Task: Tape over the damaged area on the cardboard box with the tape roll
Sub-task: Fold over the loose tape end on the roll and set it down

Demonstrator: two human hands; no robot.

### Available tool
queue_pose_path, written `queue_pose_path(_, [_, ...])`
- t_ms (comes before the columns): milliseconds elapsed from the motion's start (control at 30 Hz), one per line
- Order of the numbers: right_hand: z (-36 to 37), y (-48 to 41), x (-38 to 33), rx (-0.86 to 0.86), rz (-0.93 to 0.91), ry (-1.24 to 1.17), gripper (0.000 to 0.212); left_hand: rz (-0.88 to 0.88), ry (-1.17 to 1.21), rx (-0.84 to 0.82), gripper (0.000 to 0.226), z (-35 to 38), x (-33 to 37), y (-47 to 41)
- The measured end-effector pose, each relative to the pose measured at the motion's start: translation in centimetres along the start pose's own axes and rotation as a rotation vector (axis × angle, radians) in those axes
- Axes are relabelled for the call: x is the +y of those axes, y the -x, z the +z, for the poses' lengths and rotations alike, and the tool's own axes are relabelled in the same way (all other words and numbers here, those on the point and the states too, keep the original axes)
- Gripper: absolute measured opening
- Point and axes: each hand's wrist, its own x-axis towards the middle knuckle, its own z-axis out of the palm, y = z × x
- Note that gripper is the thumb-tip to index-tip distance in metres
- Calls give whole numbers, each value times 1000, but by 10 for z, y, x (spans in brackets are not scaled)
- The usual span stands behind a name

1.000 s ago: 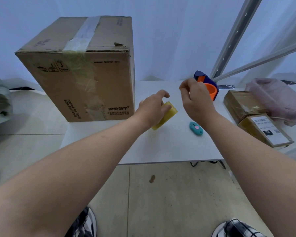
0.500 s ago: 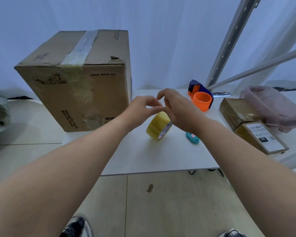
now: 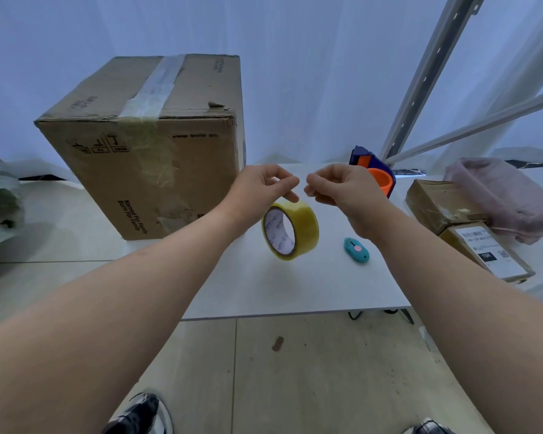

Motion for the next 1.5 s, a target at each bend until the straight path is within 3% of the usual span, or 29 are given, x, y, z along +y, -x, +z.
queue_pose_path(267, [16, 3, -10, 207, -169, 135, 24, -49, -33, 128, 11, 9, 1, -4])
queue_pose_path(333, [17, 4, -11, 193, -232, 274, 14, -59, -32, 149, 18, 10, 4, -4])
queue_pose_path(500, [17, 7, -12, 106, -309, 433, 27, 11, -103, 159, 26, 8, 11, 0])
queue_pose_path(667, [17, 4, -13, 185, -374, 635, 26, 115, -227, 179, 24, 11, 18, 5])
queue_pose_path(1000, [16, 3, -7, 272, -387, 749, 18, 147, -535, 116, 21, 13, 25, 3])
queue_pose_path(1133, [14, 5, -11, 171, -367, 650, 20, 146, -554, 72, 24, 15, 30, 2])
queue_pose_path(1267, [12, 5, -14, 152, -353, 581, 22, 160, -604, 134, 23, 13, 21, -2])
queue_pose_path(1400, [13, 5, -14, 140, -279, 414, 21, 119, -435, 59, 21, 3, 8, -5])
queue_pose_path(1500, [11, 5, -15, 100, -239, 313, 20, 99, -271, -7, 34, -1, 6, -5])
